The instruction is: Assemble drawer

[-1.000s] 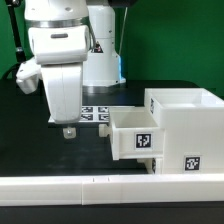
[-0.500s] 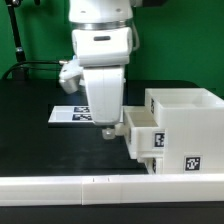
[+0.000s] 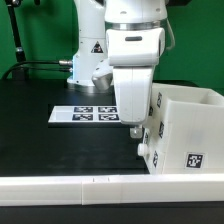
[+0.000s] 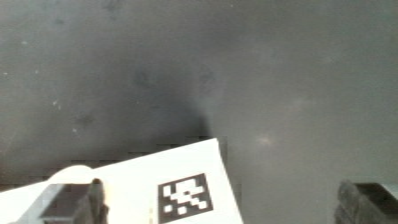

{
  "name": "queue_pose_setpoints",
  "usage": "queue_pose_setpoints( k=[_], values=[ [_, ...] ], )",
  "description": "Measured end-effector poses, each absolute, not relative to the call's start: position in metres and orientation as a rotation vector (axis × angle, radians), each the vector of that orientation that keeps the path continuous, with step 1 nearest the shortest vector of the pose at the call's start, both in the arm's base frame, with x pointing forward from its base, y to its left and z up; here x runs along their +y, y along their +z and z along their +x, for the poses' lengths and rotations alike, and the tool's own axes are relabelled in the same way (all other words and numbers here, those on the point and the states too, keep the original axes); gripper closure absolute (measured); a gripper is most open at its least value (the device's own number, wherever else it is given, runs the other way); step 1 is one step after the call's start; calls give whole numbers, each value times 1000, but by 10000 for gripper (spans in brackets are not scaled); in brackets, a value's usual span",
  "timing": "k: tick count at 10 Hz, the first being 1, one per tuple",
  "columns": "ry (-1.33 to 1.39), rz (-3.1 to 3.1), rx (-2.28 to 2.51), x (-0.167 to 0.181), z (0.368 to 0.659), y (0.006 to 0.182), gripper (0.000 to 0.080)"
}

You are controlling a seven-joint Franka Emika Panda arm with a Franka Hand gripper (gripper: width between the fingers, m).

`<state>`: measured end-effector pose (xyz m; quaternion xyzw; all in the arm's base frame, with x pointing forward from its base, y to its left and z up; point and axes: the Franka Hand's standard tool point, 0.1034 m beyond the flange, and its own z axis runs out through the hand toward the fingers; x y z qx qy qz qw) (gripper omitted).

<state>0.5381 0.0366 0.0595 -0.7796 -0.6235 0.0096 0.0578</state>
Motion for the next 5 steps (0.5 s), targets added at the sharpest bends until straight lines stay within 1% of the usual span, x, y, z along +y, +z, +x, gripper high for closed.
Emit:
queue_pose_setpoints(
  k=[2, 5],
  values=[
    [37, -2374, -1880, 19, 534, 59, 150],
    [51, -2396, -1848, -6, 513, 57, 150]
  ],
)
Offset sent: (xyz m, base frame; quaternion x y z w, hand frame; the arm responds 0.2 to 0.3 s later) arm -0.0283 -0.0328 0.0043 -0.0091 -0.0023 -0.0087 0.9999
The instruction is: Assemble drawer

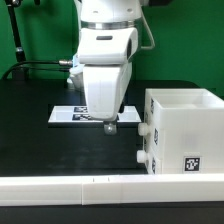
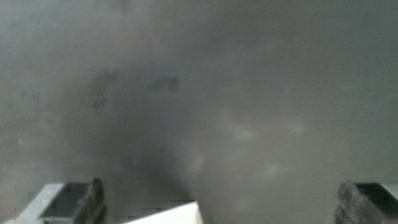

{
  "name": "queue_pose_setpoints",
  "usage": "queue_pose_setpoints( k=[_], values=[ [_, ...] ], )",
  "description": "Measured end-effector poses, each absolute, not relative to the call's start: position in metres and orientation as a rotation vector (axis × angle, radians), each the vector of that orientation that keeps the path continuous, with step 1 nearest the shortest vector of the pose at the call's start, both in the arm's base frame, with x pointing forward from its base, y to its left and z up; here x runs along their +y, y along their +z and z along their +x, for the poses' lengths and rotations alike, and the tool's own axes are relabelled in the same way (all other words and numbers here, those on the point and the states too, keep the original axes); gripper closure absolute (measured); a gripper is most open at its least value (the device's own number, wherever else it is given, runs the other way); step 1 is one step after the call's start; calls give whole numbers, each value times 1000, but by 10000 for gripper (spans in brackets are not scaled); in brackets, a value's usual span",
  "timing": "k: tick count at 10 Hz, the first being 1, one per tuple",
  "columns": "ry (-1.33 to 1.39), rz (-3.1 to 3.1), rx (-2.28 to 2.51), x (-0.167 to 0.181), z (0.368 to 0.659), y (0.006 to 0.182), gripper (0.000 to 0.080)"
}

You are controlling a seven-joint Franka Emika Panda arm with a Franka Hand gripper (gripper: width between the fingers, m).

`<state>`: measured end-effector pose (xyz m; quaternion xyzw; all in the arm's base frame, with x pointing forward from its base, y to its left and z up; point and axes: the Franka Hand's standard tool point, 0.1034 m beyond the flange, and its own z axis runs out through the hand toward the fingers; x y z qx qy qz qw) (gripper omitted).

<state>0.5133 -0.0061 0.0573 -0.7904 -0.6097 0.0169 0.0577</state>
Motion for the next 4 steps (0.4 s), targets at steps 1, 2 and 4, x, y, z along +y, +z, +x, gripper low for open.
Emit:
queue_pose_setpoints(
  k=[1, 2, 4],
  values=[
    [42, -2417, -1828, -13, 506, 56, 150],
    [49, -2419, -1821, -15, 504, 55, 150],
    [50, -2417, -1821, -14, 504, 54, 150]
  ],
)
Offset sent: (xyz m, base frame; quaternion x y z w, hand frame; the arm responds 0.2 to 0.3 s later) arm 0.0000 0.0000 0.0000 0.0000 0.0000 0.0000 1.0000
